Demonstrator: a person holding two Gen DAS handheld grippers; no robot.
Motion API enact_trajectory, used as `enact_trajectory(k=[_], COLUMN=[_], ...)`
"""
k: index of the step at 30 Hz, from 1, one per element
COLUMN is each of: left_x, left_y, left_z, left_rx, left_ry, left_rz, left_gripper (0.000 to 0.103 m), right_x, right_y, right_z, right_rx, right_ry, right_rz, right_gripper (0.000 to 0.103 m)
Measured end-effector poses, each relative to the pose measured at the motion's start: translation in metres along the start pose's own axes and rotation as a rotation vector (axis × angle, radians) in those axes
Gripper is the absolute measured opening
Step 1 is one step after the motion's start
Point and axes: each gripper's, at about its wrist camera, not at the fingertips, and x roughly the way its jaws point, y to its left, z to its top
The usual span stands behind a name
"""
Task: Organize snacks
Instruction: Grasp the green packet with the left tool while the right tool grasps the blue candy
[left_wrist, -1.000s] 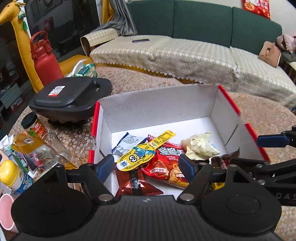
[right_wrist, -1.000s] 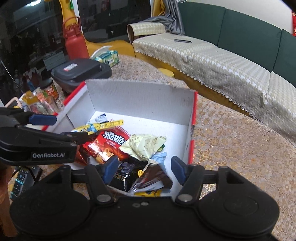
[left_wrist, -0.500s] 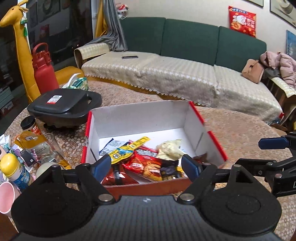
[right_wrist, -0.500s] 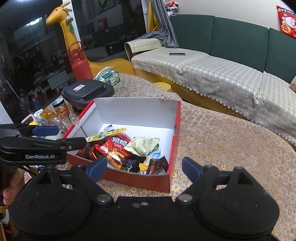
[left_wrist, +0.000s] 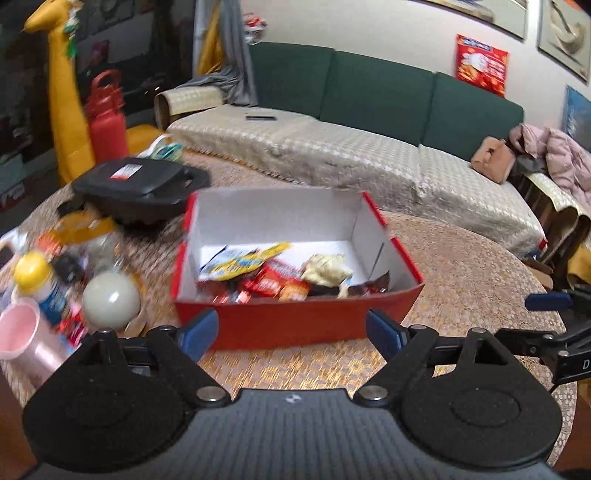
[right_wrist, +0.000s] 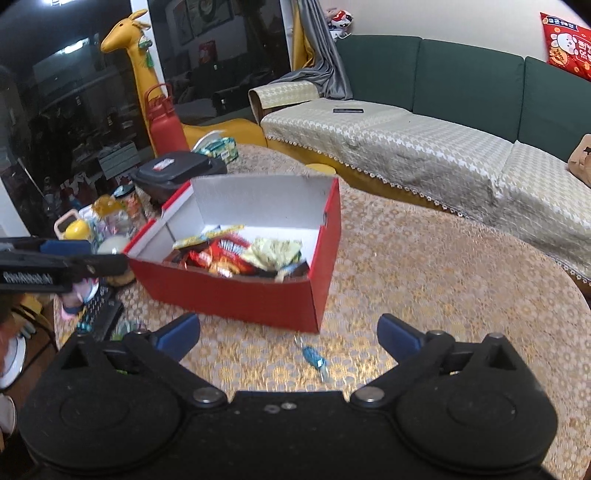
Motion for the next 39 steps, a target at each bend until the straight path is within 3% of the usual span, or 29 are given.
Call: enact_trajectory(k=[7,19,30,39], left_x=[-0.007,0.052,0.1,0.114], left_y=[0.035,0.038,0.051,0.049], left_z=[-0.038,-0.076,-0.084,-0.083], left_rx=[-0.091,-0.14,-0.221,-0.218], left_ry=[0.043,0.2,0.301,0.313], left_rz=[0.072,0.161,0.199,0.208], left_gripper=[0.09,0.09,0.09,0.089], right_x=[0.004,0.063,0.123,0.148], right_y=[-0.002,0.0,-0.012,-0.013], right_z=[-0.029,-0.049,-0.042,-0.037], right_rx=[-0.018,-0.089,-0.106,-0.131], right_ry=[0.018,0.123,0.203,0.228], right_rz=[0.004,-0.011,-0.024,-0.031], right_gripper=[0.103,0.101,0.081,0.061])
